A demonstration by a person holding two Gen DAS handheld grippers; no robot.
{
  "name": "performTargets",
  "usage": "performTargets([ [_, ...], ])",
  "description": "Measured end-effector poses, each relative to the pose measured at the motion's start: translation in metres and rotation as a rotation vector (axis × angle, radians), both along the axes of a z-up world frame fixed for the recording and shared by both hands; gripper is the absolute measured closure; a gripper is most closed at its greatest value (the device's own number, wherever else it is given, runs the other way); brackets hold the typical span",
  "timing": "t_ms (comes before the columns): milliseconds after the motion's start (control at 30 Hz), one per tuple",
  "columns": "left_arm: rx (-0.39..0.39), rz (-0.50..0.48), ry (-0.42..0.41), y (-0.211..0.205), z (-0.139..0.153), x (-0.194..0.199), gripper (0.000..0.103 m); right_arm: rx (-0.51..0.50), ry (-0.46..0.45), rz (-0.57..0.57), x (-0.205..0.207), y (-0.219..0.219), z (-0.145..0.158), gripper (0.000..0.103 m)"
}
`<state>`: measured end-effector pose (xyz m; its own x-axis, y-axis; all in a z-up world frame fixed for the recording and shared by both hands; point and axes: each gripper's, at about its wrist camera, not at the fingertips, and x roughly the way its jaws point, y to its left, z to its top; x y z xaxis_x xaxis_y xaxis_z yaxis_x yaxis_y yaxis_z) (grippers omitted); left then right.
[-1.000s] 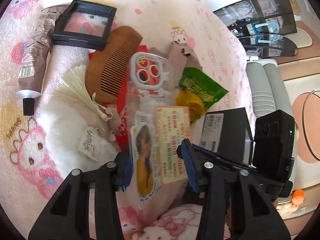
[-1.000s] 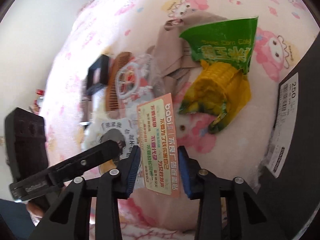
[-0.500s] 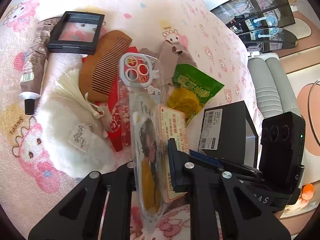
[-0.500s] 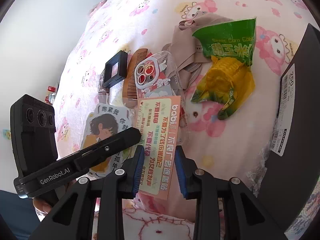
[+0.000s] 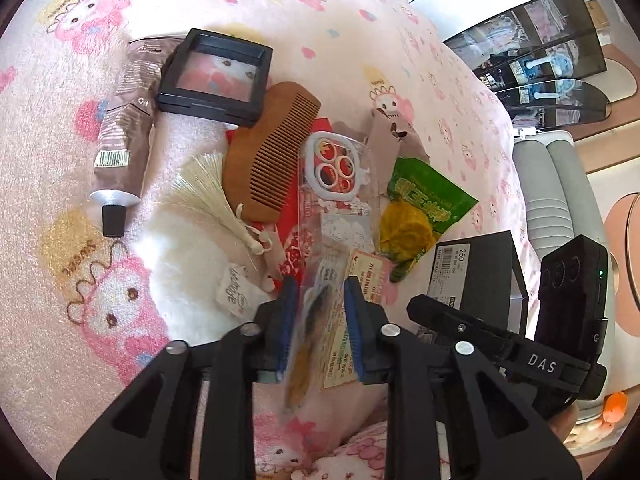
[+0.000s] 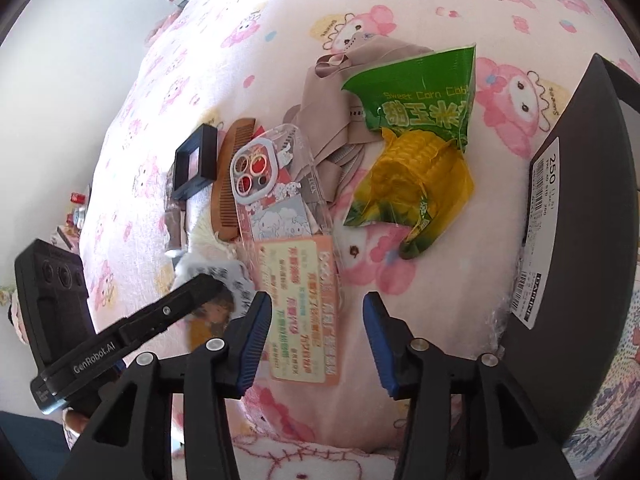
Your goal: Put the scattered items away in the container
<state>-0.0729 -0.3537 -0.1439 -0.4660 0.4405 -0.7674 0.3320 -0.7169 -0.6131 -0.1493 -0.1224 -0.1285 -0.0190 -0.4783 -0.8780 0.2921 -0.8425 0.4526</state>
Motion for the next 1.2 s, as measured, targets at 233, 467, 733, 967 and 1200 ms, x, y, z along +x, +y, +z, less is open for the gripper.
performTargets([
  [233, 0.029, -0.036, -0.046, 0.006, -0.019, -0.002, 0.071, 0.035, -0.146, 0.07, 0.004, -0.013, -0.035, 0.049],
  [467, 0.001, -0.036, 0.013, 0.013, 0.003, 0.003, 0.101, -0.102, -0.236, 0.045, -0.001, -0.01, -0.044, 0.075],
  [733, -0.055, -0.106, 0.136, 0.044, 0.074, 0.008, 0.101, -0.214, -0.108, -0.011, 0.021, 0.02, 0.007, 0.077],
  [967, -0.071, -0.261, 0.253, 0.119, 0.136, 0.001, 0.101, -0.255, 0.073, -0.104, 0.036, 0.095, 0.081, 0.077],
  [1200, -0.06, -0.427, 0.31, 0.227, 0.158, -0.013, 0.101, -0.275, 0.177, -0.266, 0.057, 0.207, 0.109, 0.076],
])
